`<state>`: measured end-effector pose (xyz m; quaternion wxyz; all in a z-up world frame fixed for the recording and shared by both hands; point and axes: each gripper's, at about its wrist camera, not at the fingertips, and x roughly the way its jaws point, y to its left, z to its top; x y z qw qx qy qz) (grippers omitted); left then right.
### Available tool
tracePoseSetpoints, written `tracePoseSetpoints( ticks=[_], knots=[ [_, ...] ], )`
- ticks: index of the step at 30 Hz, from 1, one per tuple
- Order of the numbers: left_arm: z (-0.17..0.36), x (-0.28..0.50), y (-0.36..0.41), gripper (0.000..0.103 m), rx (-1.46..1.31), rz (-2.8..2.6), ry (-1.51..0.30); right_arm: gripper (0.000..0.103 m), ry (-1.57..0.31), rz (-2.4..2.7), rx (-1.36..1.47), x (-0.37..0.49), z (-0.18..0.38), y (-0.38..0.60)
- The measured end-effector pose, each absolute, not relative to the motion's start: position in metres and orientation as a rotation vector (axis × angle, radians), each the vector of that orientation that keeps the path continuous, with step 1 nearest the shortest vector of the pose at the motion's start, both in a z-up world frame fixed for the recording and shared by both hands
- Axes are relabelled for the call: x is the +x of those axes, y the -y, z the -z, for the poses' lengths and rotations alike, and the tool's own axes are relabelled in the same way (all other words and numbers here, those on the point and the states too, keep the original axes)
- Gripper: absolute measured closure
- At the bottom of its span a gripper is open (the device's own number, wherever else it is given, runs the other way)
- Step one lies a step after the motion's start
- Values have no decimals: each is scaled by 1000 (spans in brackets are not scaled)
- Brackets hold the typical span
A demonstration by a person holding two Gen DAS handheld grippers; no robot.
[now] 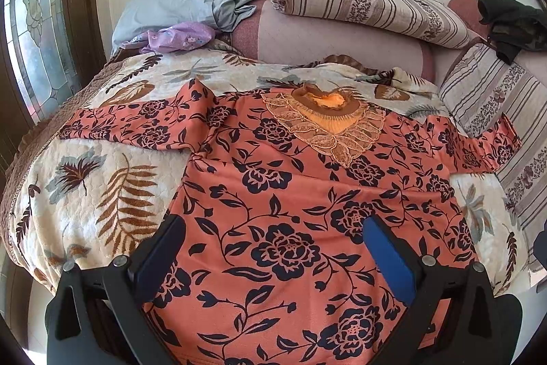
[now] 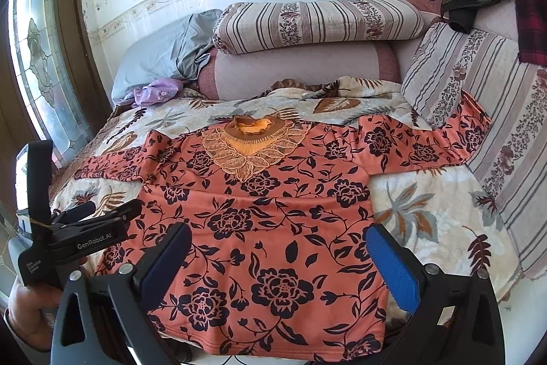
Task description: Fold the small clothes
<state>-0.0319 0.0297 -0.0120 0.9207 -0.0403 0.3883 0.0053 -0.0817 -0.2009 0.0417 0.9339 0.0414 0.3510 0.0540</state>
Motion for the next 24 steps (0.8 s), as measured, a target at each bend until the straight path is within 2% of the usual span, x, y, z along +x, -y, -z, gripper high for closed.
tracePoseSetpoints(
  ticks=[24],
  knots=[
    [16,-21,-17,0,-49,-14,-810,0,-704,-95,93,-66,-28,214]
  ],
)
